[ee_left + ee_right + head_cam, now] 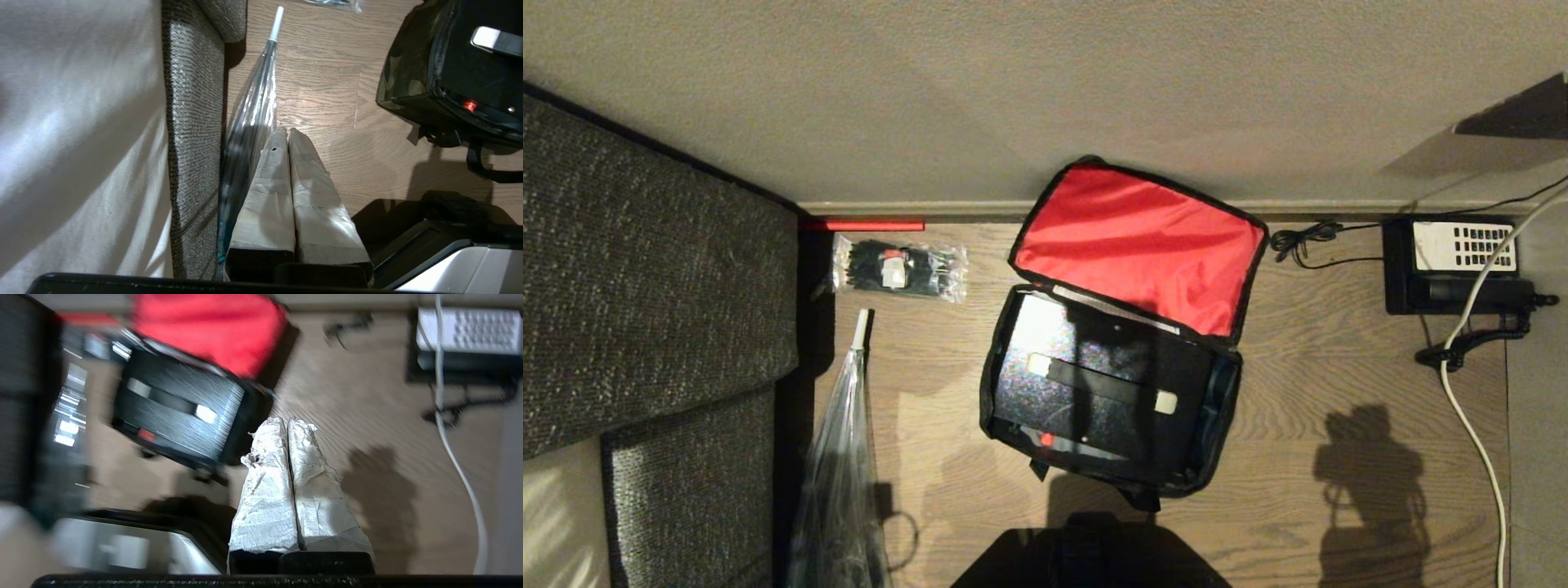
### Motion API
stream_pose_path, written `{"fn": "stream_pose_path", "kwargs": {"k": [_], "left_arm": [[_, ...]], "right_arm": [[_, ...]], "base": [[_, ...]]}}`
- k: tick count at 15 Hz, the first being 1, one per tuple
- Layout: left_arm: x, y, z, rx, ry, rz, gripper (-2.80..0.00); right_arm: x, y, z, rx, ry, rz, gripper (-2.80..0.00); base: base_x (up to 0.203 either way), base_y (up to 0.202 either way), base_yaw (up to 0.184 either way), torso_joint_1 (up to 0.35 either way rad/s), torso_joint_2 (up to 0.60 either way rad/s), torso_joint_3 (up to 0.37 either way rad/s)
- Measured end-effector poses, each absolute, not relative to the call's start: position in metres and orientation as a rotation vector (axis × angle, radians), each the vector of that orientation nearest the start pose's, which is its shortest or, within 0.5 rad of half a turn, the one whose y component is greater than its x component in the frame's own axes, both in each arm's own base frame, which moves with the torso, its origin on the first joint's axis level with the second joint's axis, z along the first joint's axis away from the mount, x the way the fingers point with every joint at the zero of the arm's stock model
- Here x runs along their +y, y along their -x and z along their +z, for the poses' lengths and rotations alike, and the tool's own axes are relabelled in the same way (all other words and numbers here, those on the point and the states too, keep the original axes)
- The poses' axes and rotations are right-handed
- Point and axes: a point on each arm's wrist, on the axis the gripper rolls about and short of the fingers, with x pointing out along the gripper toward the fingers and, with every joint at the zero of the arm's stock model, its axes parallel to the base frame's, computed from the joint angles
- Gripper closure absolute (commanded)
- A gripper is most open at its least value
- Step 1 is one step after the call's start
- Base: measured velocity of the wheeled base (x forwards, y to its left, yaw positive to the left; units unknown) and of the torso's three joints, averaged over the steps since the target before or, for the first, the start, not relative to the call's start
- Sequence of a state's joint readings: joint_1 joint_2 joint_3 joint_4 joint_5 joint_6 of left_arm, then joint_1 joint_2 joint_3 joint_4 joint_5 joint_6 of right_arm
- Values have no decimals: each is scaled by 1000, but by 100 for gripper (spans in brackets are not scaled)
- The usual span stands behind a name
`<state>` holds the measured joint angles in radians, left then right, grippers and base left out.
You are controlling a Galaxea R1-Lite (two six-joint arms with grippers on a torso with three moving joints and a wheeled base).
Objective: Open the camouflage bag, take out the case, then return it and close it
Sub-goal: Close the top of the storage box
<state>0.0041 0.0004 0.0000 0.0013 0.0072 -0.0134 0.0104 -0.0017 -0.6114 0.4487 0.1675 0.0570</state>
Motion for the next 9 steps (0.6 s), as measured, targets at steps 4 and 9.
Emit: {"fn": "stream_pose_path", "kwargs": {"k": [4,9], "left_arm": [[0,23,75,2,13,12,0],[0,23,75,2,13,12,0]], "right_arm": [[6,110,189,-183,-167,347,0],[7,181,233,-405,-144,467,0]], "base": [[0,0,0,0,0,0],[0,0,0,0,0,0]]}}
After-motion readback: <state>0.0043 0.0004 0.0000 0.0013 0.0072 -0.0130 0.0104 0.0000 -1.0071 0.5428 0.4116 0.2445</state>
